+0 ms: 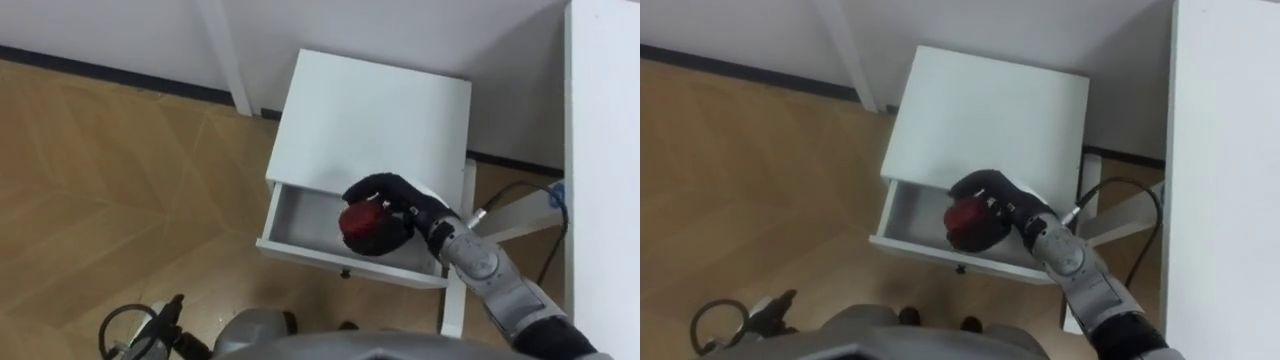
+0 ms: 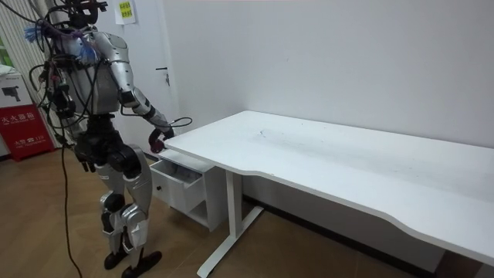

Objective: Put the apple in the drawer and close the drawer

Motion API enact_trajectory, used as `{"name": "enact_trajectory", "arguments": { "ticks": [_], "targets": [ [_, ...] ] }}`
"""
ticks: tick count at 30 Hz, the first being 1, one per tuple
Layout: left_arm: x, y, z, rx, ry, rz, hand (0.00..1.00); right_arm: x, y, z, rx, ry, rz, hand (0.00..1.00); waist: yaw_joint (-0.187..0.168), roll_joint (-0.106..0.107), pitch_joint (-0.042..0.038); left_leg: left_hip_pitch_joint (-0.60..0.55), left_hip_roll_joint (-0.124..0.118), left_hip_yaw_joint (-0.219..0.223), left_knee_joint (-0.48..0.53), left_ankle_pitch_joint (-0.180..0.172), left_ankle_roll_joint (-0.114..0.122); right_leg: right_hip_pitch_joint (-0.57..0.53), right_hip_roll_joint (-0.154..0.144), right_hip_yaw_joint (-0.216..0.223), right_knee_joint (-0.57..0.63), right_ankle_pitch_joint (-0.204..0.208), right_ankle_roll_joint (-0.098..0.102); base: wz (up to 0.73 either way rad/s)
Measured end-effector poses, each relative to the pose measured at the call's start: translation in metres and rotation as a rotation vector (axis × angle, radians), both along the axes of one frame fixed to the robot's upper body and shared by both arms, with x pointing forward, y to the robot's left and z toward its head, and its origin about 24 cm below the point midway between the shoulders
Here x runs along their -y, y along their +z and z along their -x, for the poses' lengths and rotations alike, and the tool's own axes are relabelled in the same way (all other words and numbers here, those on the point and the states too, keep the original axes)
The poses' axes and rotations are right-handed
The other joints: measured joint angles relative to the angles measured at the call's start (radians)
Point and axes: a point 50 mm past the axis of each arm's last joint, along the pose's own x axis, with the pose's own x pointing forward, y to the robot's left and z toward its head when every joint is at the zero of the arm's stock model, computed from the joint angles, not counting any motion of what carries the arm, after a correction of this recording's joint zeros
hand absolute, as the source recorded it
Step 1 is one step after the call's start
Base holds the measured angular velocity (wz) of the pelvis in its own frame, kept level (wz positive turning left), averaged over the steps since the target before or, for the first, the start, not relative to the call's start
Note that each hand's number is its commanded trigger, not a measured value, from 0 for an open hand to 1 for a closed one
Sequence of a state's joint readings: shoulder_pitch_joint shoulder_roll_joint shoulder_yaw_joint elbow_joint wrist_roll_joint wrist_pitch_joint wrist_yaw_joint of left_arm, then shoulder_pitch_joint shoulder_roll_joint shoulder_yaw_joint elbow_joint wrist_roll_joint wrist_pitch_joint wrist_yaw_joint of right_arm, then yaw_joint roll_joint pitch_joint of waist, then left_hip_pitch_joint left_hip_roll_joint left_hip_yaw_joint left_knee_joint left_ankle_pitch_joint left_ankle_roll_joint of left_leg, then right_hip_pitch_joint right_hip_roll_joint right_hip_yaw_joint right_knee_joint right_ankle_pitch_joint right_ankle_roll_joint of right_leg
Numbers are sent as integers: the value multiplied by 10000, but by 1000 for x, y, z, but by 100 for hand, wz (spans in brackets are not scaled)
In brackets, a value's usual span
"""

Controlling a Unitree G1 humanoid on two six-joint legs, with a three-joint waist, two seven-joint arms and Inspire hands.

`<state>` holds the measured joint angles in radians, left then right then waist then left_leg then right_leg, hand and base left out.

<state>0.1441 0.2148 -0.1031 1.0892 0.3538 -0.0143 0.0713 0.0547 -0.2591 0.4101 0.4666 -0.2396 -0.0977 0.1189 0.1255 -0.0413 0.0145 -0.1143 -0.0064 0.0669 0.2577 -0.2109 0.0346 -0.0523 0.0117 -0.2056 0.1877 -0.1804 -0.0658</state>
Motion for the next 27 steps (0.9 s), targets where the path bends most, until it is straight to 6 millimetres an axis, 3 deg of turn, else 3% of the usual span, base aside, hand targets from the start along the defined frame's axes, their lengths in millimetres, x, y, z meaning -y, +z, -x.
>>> {"name": "enact_trajectory", "arguments": {
  "ticks": [19,25,27],
  "targets": [
    [1,1,1,368,104,-42,0,10,-12,10,-381,-442,292,0,-127,-26,-41,221,-37,47,-11,23,41,203,-43,37,-6,8,25,0],
    [-2,0,11,280,531,-234,0,29,-18,14,-514,-1503,457,0,-203,-25,-68,592,-62,115,-191,29,54,514,-59,83,-48,-14,62,-1],
    [-4,0,15,237,776,-268,0,40,-25,25,-729,-2489,300,0,-211,-18,-90,738,-65,152,-221,26,59,667,-62,100,-111,-13,67,-2]
  ]
}}
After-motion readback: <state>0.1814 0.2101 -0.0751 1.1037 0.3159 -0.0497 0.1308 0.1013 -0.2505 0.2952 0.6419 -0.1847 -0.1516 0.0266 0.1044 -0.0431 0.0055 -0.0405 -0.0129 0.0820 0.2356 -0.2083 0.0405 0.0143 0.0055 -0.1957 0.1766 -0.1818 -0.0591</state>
